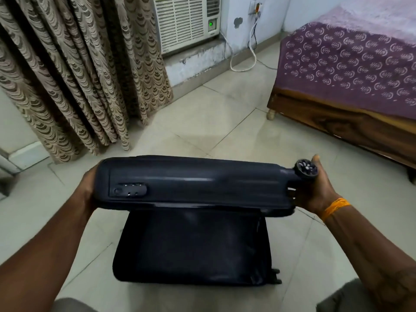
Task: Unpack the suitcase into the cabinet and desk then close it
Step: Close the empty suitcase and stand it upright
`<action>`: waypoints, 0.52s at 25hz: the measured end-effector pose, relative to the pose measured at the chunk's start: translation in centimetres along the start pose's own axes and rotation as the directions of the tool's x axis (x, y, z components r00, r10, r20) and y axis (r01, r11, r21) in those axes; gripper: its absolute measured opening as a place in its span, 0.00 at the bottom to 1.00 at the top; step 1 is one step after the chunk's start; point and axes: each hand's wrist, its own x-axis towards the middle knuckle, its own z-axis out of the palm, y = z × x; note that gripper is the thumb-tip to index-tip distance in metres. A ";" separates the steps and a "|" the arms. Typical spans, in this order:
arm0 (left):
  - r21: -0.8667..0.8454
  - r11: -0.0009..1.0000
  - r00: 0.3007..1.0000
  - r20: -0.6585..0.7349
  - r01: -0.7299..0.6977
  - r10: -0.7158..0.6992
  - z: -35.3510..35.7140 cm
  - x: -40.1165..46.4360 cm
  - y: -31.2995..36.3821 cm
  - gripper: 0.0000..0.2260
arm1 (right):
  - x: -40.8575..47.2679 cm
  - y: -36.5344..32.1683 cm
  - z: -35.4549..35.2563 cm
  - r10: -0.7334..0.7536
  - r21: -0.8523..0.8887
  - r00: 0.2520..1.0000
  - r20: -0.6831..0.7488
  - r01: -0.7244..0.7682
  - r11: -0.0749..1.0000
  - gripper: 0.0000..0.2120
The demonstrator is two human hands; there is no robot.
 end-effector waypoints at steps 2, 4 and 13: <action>0.081 0.997 0.998 0.054 0.008 -0.013 -0.9 -0.7 -1.6 0.12 | -1.0 1.3 -0.8 0.069 -0.087 0.996 0.054 -0.065 0.994 0.38; 0.100 0.995 0.999 0.028 0.016 -0.019 -1.2 -1.0 -2.2 0.12 | -1.5 2.4 -0.8 0.133 -0.180 0.989 0.063 -0.119 0.976 0.30; 0.154 0.984 0.995 0.029 0.092 -0.098 -1.5 0.5 -5.7 0.12 | 0.5 7.3 1.4 0.235 -0.555 0.970 -0.063 -0.229 0.800 0.39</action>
